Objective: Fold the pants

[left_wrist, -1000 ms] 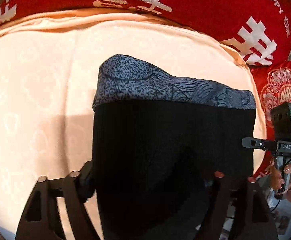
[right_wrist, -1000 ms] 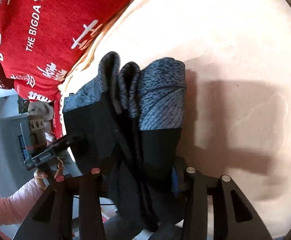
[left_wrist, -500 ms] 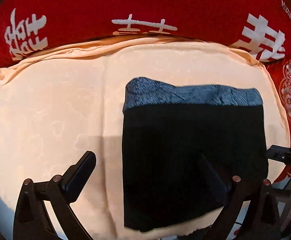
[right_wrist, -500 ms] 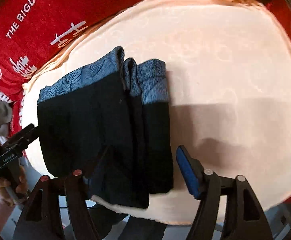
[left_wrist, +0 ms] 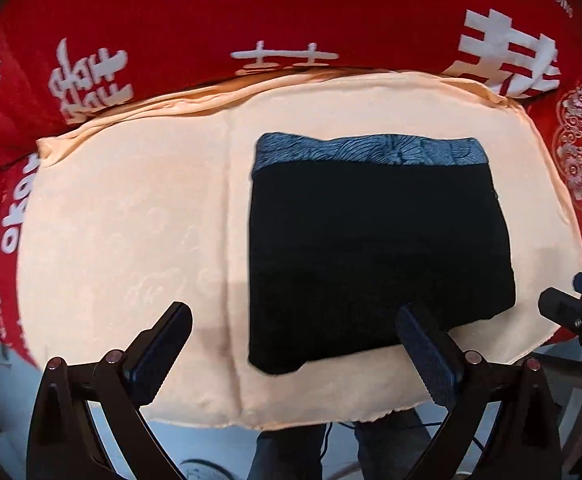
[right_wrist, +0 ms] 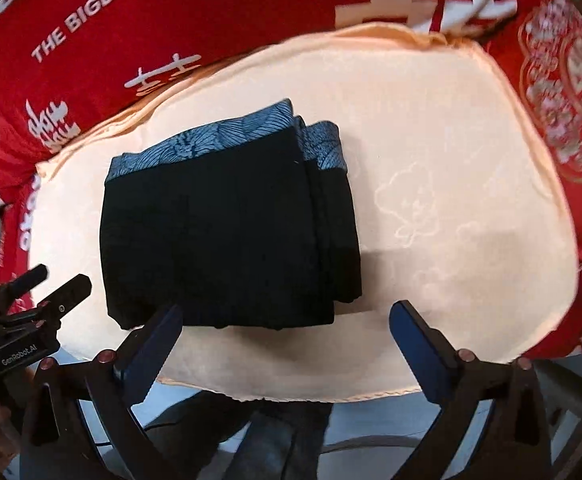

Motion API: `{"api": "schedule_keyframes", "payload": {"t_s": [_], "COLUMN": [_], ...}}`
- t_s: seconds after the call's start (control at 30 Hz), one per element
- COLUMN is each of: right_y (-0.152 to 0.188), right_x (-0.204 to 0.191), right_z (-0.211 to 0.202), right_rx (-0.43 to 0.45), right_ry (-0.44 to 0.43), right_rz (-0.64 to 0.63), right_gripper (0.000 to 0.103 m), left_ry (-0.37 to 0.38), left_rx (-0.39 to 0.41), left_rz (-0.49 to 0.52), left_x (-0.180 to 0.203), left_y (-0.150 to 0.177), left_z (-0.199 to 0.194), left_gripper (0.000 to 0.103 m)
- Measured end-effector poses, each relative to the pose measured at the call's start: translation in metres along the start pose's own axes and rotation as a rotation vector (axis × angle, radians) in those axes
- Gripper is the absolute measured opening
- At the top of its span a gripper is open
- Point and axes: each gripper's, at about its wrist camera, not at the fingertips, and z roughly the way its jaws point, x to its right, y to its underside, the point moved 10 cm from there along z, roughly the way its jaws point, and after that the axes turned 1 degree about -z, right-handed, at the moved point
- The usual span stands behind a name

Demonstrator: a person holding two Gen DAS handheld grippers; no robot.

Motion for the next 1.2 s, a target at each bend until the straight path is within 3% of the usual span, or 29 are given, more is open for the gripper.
{"api": "schedule_keyframes", "payload": {"t_s": [0.33, 0.63, 1.2], "right_y": [0.012, 0.016, 0.023], "right_x": [-0.022, -0.033, -0.046], "right_z": [-0.032, -0.05, -0.061], "right_rx": [-0.018, -0.007, 0.001], "right_ry": [0.073, 0.126, 0.131], "right_rz": [0.002, -0.031, -0.033], "right_gripper": [0.103, 0.103, 0.103], "left_ry": [-0.071, -0.022, 0.012], "left_rx": [0.018, -0.011, 0.003], "left_rz": [0.021, -0.027, -0.025], "left_x": [-0.005, -0.007, -0.008], "left_y": [0.013, 0.021, 0.023], "left_z": [-0.04, -0.052, -0.065], "left_gripper": [0.102, 0.102, 0.102]}}
